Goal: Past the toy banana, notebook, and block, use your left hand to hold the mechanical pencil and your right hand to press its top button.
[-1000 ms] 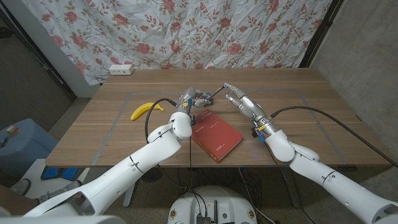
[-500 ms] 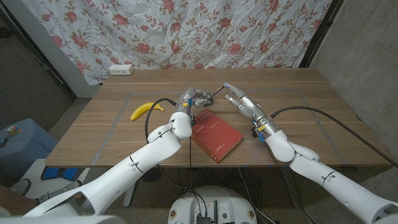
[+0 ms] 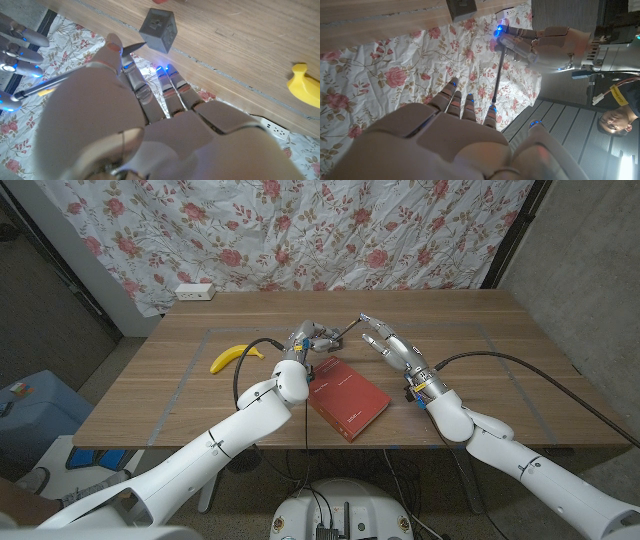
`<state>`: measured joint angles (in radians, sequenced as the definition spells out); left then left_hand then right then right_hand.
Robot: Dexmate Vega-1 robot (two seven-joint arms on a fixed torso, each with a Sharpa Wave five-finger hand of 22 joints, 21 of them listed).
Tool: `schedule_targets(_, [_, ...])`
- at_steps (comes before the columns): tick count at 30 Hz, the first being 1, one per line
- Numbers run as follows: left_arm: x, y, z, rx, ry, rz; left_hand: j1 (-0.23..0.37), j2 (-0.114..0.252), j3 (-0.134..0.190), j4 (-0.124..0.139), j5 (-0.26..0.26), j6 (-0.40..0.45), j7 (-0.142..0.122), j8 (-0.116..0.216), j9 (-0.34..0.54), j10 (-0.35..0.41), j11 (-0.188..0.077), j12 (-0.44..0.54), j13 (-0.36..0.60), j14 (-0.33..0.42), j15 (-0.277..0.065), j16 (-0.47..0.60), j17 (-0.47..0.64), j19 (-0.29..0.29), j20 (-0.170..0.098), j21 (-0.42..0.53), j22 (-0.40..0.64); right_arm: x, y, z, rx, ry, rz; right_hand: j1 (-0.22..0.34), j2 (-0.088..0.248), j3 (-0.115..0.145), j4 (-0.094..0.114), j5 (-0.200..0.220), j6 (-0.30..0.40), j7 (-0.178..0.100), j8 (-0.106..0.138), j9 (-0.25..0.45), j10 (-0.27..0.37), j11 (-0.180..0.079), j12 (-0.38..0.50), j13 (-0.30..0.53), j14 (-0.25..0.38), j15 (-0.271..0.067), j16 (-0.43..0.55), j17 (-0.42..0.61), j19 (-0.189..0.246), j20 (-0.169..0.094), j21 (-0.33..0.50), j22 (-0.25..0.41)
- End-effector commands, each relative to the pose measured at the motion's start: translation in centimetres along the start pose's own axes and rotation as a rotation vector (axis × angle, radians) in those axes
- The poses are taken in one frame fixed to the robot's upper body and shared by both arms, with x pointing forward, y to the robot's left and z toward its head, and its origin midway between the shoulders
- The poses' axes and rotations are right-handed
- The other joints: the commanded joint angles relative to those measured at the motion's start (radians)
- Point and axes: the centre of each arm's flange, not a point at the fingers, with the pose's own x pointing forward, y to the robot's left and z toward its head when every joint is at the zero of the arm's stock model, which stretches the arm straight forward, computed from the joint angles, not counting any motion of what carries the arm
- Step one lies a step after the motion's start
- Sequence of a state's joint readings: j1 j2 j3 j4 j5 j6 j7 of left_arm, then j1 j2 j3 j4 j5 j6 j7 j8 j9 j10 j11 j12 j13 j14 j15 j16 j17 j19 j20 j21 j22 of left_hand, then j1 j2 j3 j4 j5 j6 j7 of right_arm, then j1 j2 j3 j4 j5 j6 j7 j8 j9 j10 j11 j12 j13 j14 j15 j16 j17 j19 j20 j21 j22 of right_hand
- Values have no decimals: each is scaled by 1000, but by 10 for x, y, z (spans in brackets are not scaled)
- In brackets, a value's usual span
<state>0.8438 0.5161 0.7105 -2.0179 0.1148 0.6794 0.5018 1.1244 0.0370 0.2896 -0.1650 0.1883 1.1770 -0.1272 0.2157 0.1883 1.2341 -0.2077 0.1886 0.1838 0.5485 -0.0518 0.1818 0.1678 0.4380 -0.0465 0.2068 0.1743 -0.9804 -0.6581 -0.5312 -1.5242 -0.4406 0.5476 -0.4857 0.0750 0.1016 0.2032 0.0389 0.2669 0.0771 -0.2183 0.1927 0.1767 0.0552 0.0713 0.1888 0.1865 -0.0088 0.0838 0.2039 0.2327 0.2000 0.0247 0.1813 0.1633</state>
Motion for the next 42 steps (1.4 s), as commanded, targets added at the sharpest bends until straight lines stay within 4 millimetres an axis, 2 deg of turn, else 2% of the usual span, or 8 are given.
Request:
schedule_targets(1, [-1, 0, -1, 1, 3, -3, 2, 6, -3, -2, 6, 4, 10, 1, 3, 26, -17, 4, 6, 9, -166, -3, 1, -5, -46, -2, 4, 0, 2, 2, -33, 15, 5, -5, 8, 1, 9, 7, 12, -1, 4, 1, 0, 8, 6, 1, -1, 1, 8, 2, 6, -2, 8, 3])
schedule_targets(42, [4, -1, 0, 2, -1, -5, 5, 7, -7, -3, 6, 6, 10, 0, 3, 27, -17, 4, 6, 9, -167, -3, 1, -6, -47, -2, 4, 8, 12, 5, -1, 14, 81, -32, 12, -2, 34, 14, 75, 0, 13, 1, -13, 3, 3, 1, -9, 0, 7, 4, -2, 0, 3, 3])
